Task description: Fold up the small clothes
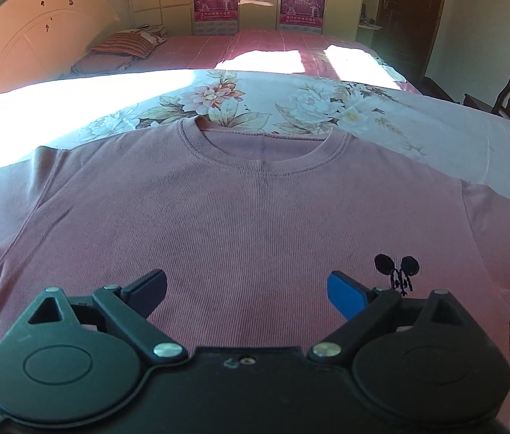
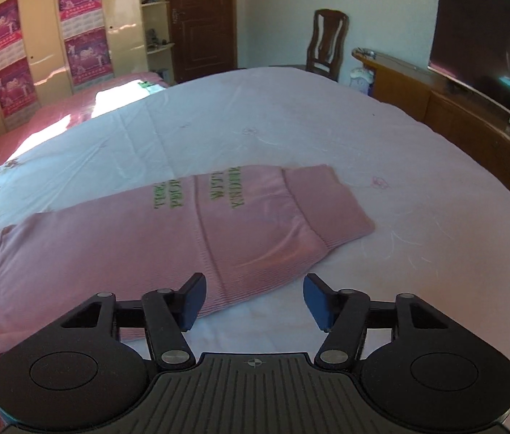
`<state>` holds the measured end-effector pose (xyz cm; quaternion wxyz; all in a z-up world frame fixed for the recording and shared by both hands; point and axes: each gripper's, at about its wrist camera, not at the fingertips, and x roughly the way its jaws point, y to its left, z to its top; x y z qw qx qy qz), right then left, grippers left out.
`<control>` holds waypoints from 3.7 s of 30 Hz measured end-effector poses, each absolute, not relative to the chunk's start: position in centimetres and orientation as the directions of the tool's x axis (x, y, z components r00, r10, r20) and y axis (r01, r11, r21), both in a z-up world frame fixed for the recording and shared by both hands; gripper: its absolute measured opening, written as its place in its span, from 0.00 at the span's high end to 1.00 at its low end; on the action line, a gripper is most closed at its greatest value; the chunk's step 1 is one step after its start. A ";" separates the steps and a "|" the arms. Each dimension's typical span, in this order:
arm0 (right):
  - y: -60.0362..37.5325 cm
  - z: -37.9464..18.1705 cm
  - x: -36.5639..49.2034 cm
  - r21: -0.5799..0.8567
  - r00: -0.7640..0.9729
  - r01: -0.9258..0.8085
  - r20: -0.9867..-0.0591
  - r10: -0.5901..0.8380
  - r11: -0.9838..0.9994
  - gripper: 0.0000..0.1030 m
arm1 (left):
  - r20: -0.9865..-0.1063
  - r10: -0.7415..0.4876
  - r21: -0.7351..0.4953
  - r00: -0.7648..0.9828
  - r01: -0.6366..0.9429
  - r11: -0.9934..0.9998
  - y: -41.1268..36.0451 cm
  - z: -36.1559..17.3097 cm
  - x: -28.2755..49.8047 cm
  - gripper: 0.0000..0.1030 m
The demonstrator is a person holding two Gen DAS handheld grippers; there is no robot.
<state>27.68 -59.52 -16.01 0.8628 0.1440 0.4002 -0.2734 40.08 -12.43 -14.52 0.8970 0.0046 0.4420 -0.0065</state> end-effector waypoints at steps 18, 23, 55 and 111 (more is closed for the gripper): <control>-63.8 -15.7 27.2 0.153 0.563 0.662 -0.747 -0.352 0.734 0.86 | -0.819 -0.041 -0.011 0.573 0.056 0.998 -12.6 -15.3 41.3 0.33; -60.4 -12.8 28.8 0.156 0.657 0.567 -0.677 -0.330 0.809 0.88 | -0.813 -0.067 -0.026 0.579 0.078 0.997 -12.1 -14.8 41.3 0.40; -35.4 -15.8 36.3 -0.031 0.689 0.017 -0.724 -0.034 0.999 0.40 | -0.809 -0.243 -0.168 0.535 0.186 0.968 -11.7 -15.2 42.6 0.26; -38.0 -16.9 26.3 0.154 0.653 0.211 -0.757 -0.022 0.965 0.57 | -0.667 -0.439 -0.529 0.602 0.032 0.848 -8.4 -16.9 43.1 0.94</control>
